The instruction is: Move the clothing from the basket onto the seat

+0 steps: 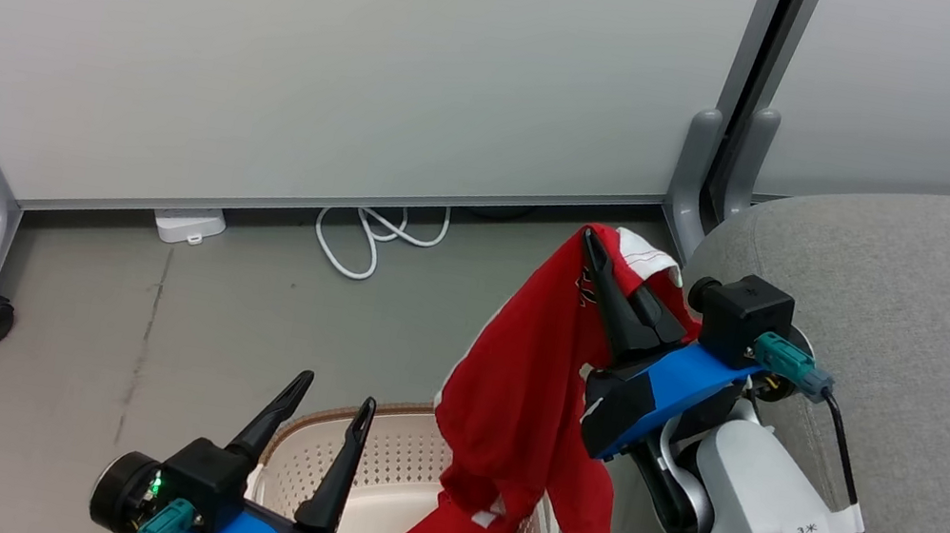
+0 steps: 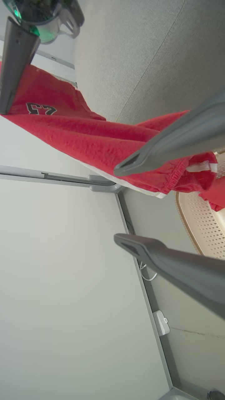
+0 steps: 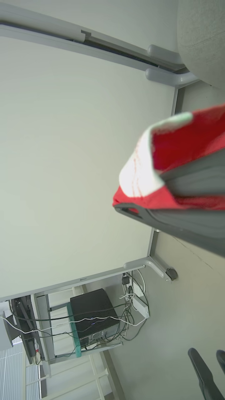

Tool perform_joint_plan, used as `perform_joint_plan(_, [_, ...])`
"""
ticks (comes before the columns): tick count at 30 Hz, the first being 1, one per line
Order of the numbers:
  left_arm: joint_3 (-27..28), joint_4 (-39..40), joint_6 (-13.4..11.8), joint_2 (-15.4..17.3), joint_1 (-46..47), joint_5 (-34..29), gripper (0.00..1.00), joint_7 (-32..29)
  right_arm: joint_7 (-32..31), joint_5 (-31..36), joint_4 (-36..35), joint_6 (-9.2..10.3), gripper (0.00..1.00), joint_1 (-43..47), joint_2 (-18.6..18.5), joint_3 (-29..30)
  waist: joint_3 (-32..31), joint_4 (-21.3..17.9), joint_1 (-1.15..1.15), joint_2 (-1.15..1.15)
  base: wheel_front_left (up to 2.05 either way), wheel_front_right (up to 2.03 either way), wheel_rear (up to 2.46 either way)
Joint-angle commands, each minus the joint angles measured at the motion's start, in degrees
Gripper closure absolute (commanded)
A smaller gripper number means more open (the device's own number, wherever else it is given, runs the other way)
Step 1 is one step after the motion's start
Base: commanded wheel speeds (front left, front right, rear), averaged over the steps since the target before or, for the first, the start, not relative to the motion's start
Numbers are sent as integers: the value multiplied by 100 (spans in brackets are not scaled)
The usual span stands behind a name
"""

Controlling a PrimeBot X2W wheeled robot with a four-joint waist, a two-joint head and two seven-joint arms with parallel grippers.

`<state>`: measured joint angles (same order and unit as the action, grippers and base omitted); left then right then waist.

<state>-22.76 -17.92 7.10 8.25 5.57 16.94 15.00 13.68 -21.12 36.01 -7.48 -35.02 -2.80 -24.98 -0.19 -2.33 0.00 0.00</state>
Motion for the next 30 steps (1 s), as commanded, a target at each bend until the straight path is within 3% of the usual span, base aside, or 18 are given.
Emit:
perform_joint_plan(1, [61, -21, 30, -27, -39, -34, 0, 27, -7, 6, -36, -3, 100, 64, -17, 13, 10, -30, 0, 0, 0, 0, 0])
perform_joint_plan(11, [106, -44, 46, -39, 0, -89, 0, 27, -43, 41, -105, -3, 100, -25, -17, 47, 82, -490, 0, 0, 0, 0, 0])
perform_joint_plan(30, [164, 9, 37, -84, 27, -49, 0, 28, -118, 190, -159, -3, 100, 29, -16, 131, 160, -2062, 0, 0, 0, 0, 0])
